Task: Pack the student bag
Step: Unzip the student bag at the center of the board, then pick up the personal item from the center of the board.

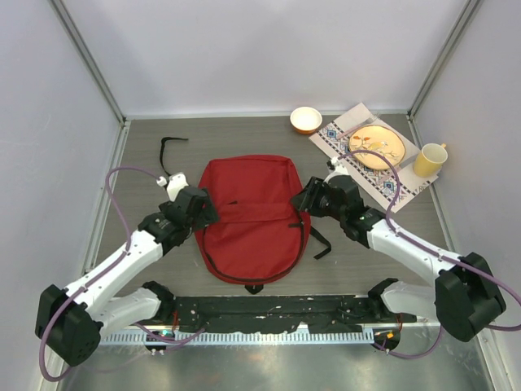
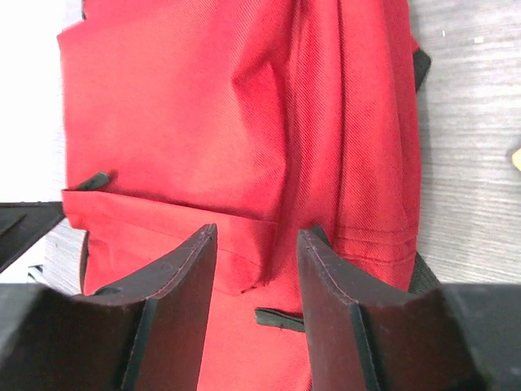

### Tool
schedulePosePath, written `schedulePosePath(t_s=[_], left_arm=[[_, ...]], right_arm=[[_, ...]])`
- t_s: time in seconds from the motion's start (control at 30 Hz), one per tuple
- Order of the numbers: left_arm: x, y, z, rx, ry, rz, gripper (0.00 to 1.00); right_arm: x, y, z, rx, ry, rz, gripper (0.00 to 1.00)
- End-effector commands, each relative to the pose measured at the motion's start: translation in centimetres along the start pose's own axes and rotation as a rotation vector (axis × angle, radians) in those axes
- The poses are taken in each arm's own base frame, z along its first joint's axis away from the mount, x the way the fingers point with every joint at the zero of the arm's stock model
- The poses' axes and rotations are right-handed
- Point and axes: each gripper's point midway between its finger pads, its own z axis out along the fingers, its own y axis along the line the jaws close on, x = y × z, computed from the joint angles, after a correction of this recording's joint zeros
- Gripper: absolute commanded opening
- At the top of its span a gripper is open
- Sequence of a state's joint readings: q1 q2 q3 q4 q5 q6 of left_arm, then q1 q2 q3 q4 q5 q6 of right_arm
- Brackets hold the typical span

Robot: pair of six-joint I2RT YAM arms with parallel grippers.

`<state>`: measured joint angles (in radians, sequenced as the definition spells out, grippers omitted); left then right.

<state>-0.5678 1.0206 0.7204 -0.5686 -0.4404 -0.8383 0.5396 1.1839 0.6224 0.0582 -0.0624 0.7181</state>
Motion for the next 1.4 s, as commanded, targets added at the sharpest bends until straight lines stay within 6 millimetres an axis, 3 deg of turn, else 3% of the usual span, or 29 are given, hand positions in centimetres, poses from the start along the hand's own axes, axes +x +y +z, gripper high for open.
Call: schedulePosePath(t_s=[0.0,0.23,0.3,0.37,0.47,0.53,0.87,0.97,1.13,1.37], left_arm=[[-0.7,-0.6,-0.6,0.048,-0.030,-0.046,0.96],[-1.2,-0.8,-1.6,0.077,-0.046,-0.062,1.00],[-1.3,-0.8,-1.8,0.083,-0.046,-0.065,1.00],[-1.2,-0.7,-1.9,0.081,-0.040,-0.064,0.99],[-1.2,-0.7,-2.1,0.083,-0.036,-0.066,1.00],[-1.1,-0.6,-2.3,0.089,-0.035,-0.071,0.99],[-1.5,-1.1,-2.9,0.123,-0.042,-0.081,1.00],[-1.5,-1.2,-3.1,0.133,-0.046,-0.085,1.00],[-1.4,-1.1,-3.3,0.142,-0.041,-0.082,1.00],[-1.0,-1.0,-3.0,0.149,-0.040,-0.085,1.00]], right_arm=[[-3.6,2.9,-1.1,-0.062,-0.087,-0.044,0.50],[-3.4,4.5,-0.3,-0.114,-0.033,-0.077,0.52],[-3.8,3.3,0.1,-0.030,-0.041,-0.062,0.55],[-5.1,-0.1,0.0,0.153,-0.113,-0.025,0.65],[-6.8,-4.2,-0.7,0.316,-0.185,0.056,0.72],[-7.7,-7.3,-1.1,0.383,-0.196,0.122,0.74],[-9.4,-16.5,-3.2,0.524,-0.214,0.245,0.82],[-9.9,-18.1,-3.2,0.531,-0.217,0.262,0.82],[-10.5,-18.4,-2.1,0.468,-0.218,0.257,0.83],[-9.6,-19.3,-0.6,0.443,-0.151,0.289,0.83]])
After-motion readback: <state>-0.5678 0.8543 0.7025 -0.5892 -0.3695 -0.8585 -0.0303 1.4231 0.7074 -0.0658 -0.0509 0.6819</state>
